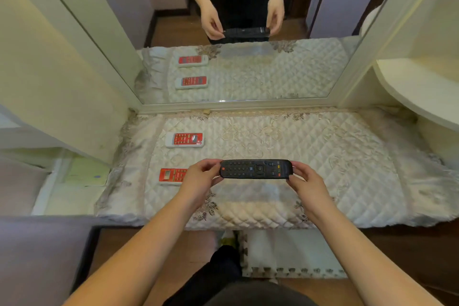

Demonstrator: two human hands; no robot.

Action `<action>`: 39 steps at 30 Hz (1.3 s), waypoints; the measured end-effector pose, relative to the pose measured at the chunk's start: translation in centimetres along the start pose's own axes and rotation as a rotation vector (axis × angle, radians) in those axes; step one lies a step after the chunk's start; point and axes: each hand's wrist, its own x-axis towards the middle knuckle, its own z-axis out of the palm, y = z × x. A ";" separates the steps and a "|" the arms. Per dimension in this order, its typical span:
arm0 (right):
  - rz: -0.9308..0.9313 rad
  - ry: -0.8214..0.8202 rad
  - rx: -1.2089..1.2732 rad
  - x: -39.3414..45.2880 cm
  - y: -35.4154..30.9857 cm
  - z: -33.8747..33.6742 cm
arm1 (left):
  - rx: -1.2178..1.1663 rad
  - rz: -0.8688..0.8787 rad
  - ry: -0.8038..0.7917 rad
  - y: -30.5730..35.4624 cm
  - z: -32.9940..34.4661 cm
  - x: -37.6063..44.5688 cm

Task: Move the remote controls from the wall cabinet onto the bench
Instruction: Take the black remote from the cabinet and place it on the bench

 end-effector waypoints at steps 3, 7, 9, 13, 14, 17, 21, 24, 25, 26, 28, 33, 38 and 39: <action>0.038 0.025 -0.006 1.8 0.1 1.5 | 0.041 -0.030 -0.022 0.0 -0.3 2.7; 0.081 0.040 -0.028 3.9 0.0 3.3 | 0.162 -0.076 -0.058 -0.7 -0.8 5.8; 0.099 0.055 -0.045 4.8 0.0 4.0 | 0.238 -0.079 -0.069 -1.0 -0.9 7.0; 0.132 0.074 -0.052 6.5 0.1 5.2 | 0.400 -0.080 -0.088 -1.5 -1.8 9.4; 0.138 0.068 -0.058 6.9 0.3 5.4 | 0.436 -0.079 -0.084 -1.6 -1.9 9.9; 0.152 0.056 -0.094 7.9 1.0 6.0 | 0.505 -0.069 -0.058 -1.0 -1.9 10.2; 0.169 0.065 -0.100 8.6 1.3 6.6 | 0.578 -0.076 -0.036 -0.8 -1.5 10.4; 0.181 0.058 -0.115 8.7 1.4 6.9 | 0.583 -0.099 -0.028 -0.9 -1.6 10.6; 0.183 0.059 -0.119 8.7 1.4 7.0 | 0.585 -0.099 -0.027 -1.0 -1.7 10.6; 0.184 0.064 -0.121 8.6 1.4 7.1 | 0.597 -0.095 -0.031 -1.0 -1.7 10.6; 0.176 0.080 -0.127 8.4 1.3 7.3 | 0.623 -0.082 -0.038 -1.0 -1.8 10.6; 0.167 0.078 -0.152 8.2 1.2 7.2 | 0.615 -0.079 -0.042 -1.1 -1.9 10.4; 0.180 0.058 -0.148 8.1 1.1 6.6 | 0.594 -0.082 -0.051 -1.0 -1.7 10.2; 0.183 0.057 -0.143 8.1 1.2 6.5 | 0.580 -0.088 -0.052 -1.0 -1.7 10.2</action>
